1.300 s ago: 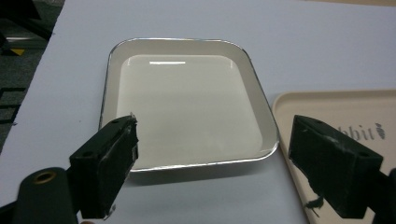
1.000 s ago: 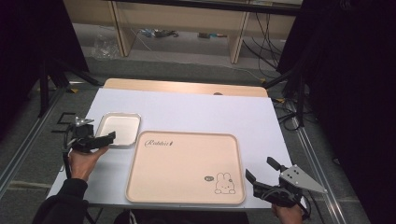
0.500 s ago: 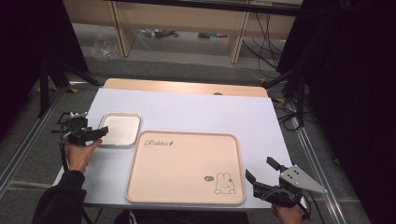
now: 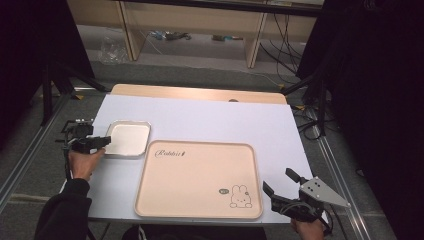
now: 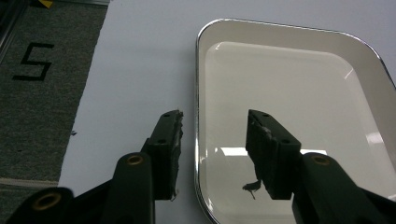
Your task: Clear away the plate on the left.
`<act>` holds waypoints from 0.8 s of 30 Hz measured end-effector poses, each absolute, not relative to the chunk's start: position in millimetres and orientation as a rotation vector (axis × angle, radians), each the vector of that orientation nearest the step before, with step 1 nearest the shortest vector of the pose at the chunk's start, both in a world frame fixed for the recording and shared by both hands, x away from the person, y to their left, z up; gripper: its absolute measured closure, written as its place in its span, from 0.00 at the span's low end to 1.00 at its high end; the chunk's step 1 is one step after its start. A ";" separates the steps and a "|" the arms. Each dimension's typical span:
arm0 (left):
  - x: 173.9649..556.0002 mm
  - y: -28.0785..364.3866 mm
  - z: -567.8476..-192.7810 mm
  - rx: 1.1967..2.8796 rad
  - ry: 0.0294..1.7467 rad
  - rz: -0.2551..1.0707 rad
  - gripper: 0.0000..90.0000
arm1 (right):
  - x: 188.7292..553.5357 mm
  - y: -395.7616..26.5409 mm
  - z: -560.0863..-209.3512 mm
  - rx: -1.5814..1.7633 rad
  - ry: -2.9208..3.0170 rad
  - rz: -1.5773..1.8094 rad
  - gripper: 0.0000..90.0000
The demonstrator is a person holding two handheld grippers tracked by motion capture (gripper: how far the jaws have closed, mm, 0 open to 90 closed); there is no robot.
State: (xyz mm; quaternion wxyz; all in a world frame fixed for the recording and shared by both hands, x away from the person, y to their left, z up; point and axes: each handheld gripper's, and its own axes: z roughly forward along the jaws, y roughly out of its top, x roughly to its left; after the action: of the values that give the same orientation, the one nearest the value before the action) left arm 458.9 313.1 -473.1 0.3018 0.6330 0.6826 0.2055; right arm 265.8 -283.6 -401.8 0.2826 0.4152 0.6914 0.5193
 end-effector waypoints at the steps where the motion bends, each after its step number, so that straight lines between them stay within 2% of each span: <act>1: 460.5 313.8 -475.3 1.675 1.819 0.530 0.65 | 265.8 -283.6 -401.8 1.114 1.852 1.390 0.17; 10: 464.9 316.1 -482.9 1.695 1.821 0.494 0.75 | 266.4 -284.4 -401.8 1.098 1.853 1.387 0.17; 17: 467.0 315.0 -484.8 1.692 1.846 0.488 0.89 | 266.0 -284.6 -401.6 1.096 1.851 1.389 0.17; 24: 468.8 318.0 -488.6 1.648 1.814 0.491 0.94 | 265.0 -285.0 -400.9 1.101 1.859 1.379 0.17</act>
State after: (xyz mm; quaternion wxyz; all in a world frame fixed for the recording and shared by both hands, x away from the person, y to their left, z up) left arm 468.8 318.0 -488.6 0.3157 0.6257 0.6886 0.1862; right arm 265.0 -285.0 -400.9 0.2854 0.4117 0.6950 0.5157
